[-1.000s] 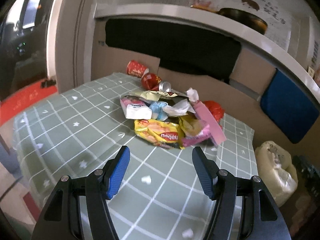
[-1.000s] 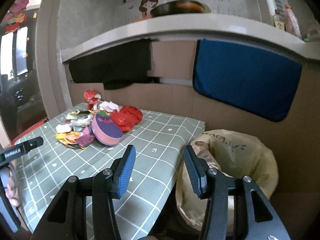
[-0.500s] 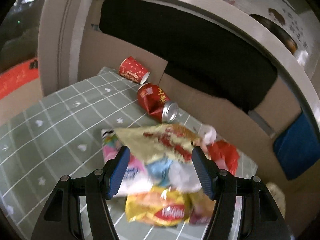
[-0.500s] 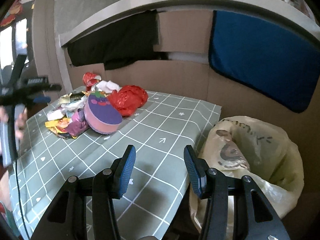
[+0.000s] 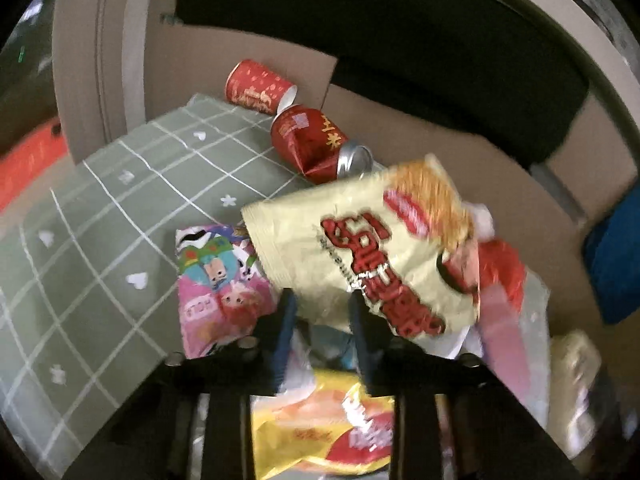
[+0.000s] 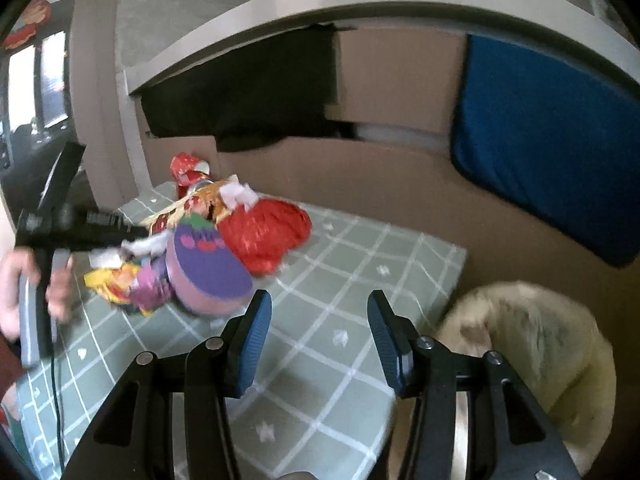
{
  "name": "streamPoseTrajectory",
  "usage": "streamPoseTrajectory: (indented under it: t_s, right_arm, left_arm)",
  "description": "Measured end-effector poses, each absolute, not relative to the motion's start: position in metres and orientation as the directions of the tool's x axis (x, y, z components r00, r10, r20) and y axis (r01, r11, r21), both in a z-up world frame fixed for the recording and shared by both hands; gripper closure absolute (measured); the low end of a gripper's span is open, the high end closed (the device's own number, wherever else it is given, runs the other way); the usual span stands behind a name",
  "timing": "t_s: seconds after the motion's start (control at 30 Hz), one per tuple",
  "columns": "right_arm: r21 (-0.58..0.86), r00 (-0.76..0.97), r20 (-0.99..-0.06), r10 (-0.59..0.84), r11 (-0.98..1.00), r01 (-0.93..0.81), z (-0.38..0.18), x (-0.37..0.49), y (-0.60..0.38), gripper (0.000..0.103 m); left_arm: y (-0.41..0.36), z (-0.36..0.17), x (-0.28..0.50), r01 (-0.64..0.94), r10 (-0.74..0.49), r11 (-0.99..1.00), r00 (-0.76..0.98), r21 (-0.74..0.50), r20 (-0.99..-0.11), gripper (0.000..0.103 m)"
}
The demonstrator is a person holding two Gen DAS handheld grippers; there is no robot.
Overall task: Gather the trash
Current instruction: 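Reach the left tool to the red can while the right tool grasps the snack bag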
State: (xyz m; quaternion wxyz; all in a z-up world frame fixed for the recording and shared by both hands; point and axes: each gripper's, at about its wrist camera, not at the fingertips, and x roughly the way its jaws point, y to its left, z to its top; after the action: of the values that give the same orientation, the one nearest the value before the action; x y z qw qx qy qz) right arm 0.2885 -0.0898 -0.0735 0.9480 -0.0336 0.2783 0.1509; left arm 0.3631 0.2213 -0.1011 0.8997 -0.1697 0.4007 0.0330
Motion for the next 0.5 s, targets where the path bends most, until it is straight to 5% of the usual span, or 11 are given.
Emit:
streamPoseTrajectory:
  t_s: [0.5]
  right_arm:
    - [0.171,0.575,-0.628,0.525,0.813,-0.556,-0.049,0.412,0.056,0.055]
  left_arm:
    - [0.234,-0.080,0.306,-0.101,-0.147,0.940,0.739,-0.325,-0.657,0.082]
